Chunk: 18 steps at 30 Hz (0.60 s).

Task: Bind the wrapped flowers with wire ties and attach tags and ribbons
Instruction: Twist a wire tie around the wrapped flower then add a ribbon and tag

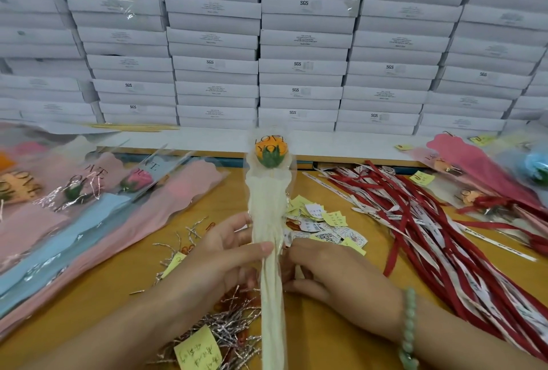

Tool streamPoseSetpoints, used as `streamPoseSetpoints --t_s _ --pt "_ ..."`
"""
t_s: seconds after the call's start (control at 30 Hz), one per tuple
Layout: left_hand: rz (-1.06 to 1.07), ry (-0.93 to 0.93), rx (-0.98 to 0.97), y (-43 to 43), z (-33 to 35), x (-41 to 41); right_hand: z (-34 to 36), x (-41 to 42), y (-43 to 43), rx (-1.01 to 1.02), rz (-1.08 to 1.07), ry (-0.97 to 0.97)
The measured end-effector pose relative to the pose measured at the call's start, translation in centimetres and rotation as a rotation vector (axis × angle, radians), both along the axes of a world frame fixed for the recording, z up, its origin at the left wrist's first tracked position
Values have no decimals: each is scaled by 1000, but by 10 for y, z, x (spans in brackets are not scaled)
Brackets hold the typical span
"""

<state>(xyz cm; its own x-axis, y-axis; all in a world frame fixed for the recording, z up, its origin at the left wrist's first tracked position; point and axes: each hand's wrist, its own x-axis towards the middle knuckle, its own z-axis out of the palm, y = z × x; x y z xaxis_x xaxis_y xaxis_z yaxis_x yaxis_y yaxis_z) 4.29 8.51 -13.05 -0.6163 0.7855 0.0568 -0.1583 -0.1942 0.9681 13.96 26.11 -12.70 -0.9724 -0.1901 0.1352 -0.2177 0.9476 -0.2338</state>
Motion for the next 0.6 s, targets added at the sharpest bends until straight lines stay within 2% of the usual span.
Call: streamPoseSetpoints --t_s 0.13,0.33,0.6 --pt "-1 2 13 0 -2 -1 2 1 0 -22 -5 -18" --pt "-20 11 30 -1 -2 -3 8 2 1 -171 -9 -43" --pt "-34 7 53 -1 -3 -2 6 5 3 -174 -42 -50"
